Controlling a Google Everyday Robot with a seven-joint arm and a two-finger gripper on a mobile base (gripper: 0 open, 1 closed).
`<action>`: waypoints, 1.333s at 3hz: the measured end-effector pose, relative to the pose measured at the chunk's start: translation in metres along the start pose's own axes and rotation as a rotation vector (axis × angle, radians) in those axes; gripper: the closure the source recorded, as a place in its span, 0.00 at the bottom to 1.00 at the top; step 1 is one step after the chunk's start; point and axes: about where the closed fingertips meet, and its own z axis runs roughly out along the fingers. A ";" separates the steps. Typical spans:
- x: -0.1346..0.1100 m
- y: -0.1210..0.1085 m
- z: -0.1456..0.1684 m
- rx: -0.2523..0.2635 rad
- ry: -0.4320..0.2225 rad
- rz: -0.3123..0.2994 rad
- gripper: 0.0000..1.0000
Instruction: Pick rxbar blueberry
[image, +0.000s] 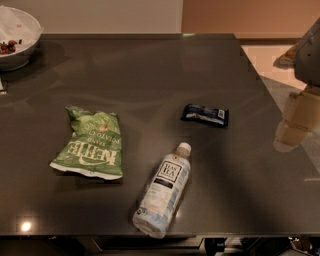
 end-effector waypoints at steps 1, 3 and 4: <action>-0.001 -0.001 0.000 0.002 -0.006 -0.001 0.00; -0.019 -0.021 0.034 -0.010 -0.085 -0.019 0.00; -0.033 -0.033 0.062 -0.039 -0.134 -0.034 0.00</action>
Offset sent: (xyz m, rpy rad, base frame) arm 0.0306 0.0135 -0.0194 0.0677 -0.0049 0.0317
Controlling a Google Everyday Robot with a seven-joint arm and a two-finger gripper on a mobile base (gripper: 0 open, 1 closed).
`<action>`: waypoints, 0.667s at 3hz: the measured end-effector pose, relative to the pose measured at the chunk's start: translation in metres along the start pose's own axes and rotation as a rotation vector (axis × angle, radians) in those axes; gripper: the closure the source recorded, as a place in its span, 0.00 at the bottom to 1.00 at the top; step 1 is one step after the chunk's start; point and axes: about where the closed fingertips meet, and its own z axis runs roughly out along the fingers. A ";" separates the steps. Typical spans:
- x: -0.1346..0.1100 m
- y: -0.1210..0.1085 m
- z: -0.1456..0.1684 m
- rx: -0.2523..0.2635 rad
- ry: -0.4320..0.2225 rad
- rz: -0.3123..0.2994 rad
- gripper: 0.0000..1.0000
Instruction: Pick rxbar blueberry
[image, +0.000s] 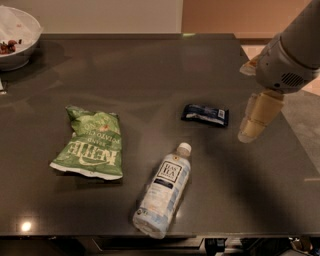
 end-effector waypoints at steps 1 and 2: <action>-0.011 -0.016 0.031 -0.041 -0.043 -0.011 0.00; -0.021 -0.031 0.062 -0.079 -0.065 -0.015 0.00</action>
Offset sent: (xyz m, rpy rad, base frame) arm 0.0780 0.0439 -0.0693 0.0996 0.0924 0.0763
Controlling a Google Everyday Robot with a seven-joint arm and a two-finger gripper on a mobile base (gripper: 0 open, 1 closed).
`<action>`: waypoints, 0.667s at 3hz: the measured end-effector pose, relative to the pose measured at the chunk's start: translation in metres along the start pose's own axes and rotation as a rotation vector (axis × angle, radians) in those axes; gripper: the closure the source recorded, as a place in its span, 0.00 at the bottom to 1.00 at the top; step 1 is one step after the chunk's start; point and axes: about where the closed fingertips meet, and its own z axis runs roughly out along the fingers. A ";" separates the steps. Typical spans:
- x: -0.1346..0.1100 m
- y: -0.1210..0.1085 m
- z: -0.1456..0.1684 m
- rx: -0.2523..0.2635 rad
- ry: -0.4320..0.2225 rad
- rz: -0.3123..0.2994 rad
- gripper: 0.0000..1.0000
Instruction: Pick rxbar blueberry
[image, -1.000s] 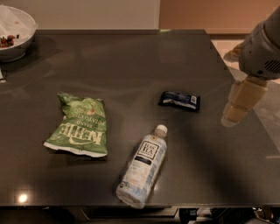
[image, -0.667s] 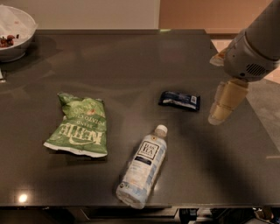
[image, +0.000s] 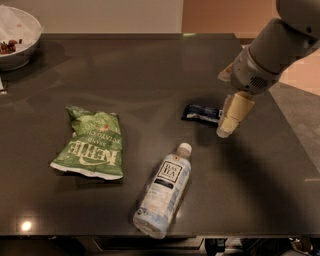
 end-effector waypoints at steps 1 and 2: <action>-0.004 -0.013 0.027 -0.033 -0.004 0.001 0.00; -0.002 -0.025 0.046 -0.058 -0.003 0.022 0.00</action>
Offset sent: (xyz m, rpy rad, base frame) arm 0.0532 0.0131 -0.0563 0.0230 0.0949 -0.0141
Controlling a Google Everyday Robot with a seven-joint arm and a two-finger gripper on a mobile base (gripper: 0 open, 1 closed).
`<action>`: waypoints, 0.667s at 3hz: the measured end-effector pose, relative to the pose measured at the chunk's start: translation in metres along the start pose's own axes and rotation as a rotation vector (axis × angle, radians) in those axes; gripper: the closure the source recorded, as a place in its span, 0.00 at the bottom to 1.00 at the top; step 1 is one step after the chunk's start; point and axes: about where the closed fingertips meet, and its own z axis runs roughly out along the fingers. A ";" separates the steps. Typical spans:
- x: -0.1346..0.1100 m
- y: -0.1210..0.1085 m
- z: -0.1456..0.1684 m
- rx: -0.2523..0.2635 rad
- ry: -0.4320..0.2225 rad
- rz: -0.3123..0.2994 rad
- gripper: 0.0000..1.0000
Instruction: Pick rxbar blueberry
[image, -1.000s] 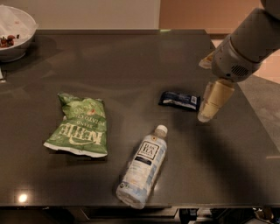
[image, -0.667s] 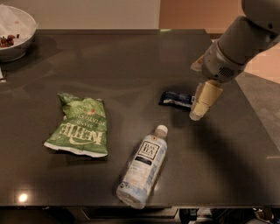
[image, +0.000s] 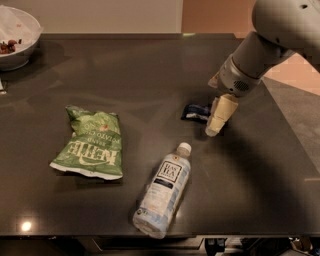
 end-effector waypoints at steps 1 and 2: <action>0.006 -0.009 0.012 -0.020 0.003 0.017 0.00; 0.010 -0.014 0.020 -0.041 0.013 0.024 0.16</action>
Offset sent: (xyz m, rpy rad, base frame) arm 0.0207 -0.0087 -0.0267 -0.0123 0.0744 -0.0102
